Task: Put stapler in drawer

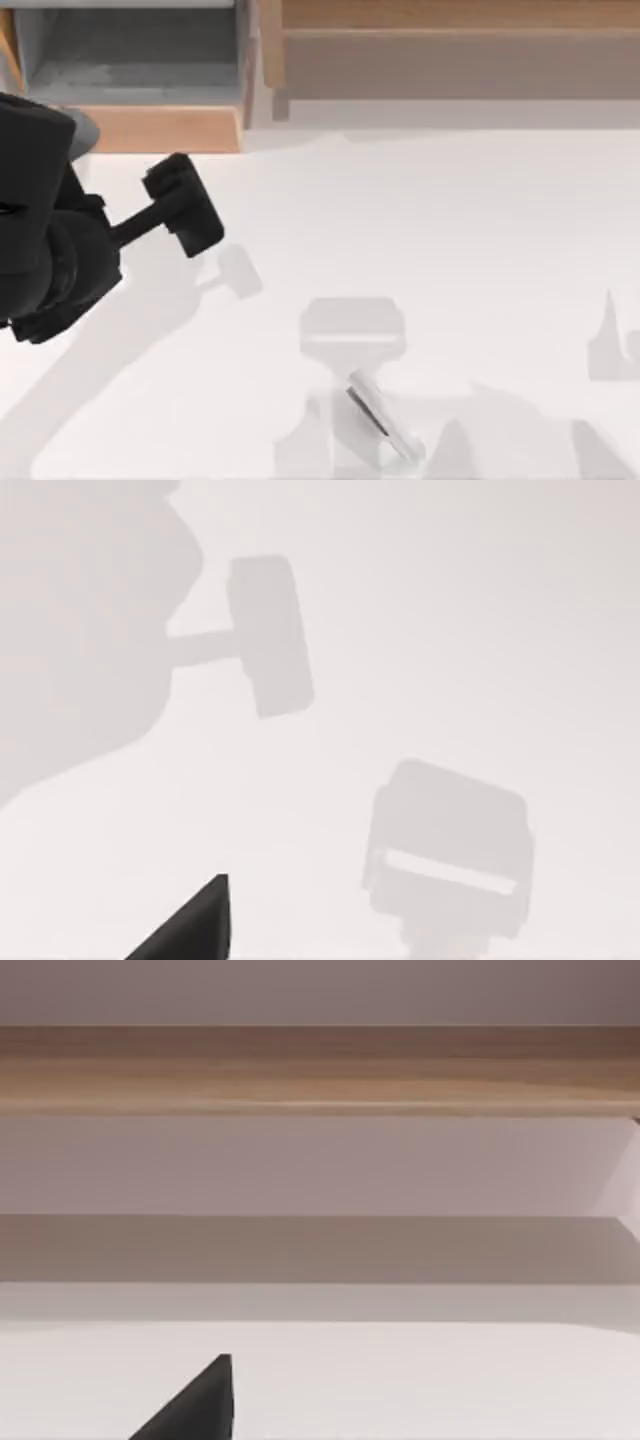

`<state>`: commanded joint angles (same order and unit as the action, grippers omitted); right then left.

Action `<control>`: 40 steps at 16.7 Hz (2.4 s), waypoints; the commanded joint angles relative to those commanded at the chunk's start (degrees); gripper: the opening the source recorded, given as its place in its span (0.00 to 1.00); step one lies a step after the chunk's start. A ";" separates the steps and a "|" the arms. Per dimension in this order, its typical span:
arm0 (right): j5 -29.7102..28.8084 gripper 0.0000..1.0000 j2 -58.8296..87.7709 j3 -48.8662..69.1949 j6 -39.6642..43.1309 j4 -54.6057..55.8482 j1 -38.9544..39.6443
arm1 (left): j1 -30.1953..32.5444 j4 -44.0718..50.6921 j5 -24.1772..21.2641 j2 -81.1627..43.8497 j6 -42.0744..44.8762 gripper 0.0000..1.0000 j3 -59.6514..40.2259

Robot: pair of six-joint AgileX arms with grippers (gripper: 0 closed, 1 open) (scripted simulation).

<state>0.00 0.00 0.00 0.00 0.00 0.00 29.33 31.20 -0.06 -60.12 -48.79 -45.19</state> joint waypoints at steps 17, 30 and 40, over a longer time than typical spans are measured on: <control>0.00 1.00 0.00 0.00 0.00 0.00 0.00 | 28.02 29.80 -0.06 -57.47 -46.63 1.00 -43.19; 0.00 1.00 0.00 0.00 0.00 0.00 0.00 | 27.97 19.80 -0.09 -61.28 -46.52 1.00 -37.00; 0.00 1.00 0.00 0.00 0.00 0.00 0.00 | 27.97 19.80 -0.09 -61.28 -46.52 0.32 -37.00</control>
<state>0.00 0.00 0.00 0.00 0.00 0.00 57.30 51.00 -0.15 -121.41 -95.31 -82.19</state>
